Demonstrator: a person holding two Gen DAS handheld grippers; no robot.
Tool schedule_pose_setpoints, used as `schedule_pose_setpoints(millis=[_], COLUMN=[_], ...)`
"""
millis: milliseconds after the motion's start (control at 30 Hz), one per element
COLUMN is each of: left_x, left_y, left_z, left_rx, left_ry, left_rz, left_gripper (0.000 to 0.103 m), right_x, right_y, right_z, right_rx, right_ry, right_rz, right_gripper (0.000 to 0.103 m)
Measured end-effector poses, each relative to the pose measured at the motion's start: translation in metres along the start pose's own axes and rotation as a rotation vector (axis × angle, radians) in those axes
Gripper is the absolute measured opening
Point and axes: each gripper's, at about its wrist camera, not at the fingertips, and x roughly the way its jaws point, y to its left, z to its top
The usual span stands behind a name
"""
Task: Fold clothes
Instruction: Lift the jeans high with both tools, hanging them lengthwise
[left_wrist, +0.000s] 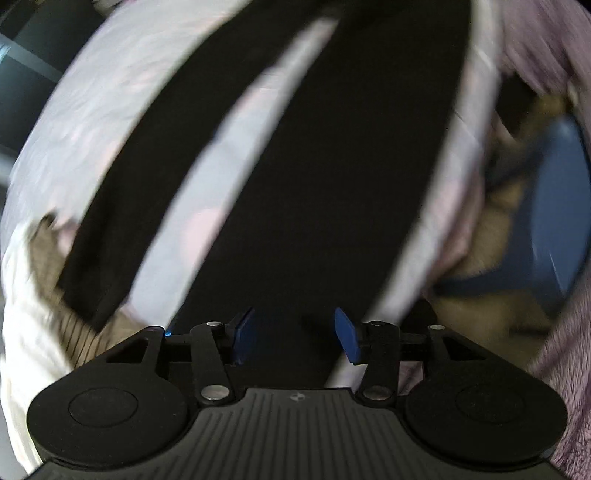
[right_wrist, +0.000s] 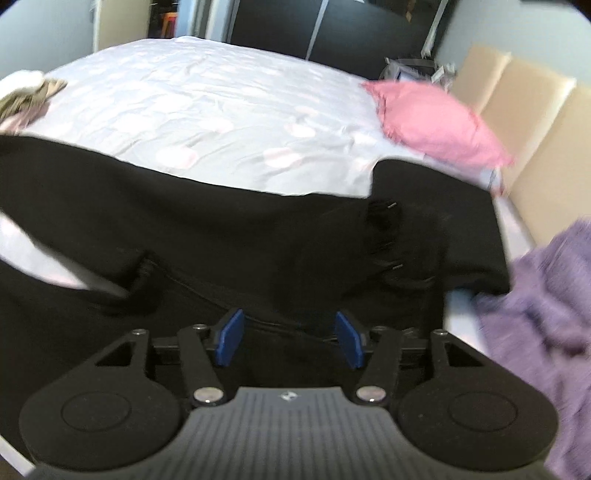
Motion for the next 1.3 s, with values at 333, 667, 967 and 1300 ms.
schedule_pose_setpoints(millis=[333,667,967,1300], left_x=[0.059,0.095,0.091,0.017], left_y=[-0.065,-0.064,-0.069,-0.029], left_z=[0.000,0.005,0.002,-0.001], left_rx=[0.296,0.329,0.317,0.130], left_ry=[0.175,0.280,0.281,0.157], left_rz=[0.172,0.272,0.296,0.381], left_gripper=[0.046,0.041,0.017,0.004], right_x=[-0.027,-0.019,0.007,-0.038], right_y=[-0.039,-0.014,0.010,0.004], right_z=[-0.083,-0.163,-0.180,-0.134], right_rx=[-0.455,-0.934,-1.178,-1.101], right_ry=[0.116,0.161,0.160,0.089], right_rz=[-0.065,-0.056,-0.056,-0.156], right_gripper=[0.060,0.062,0.038,0.018])
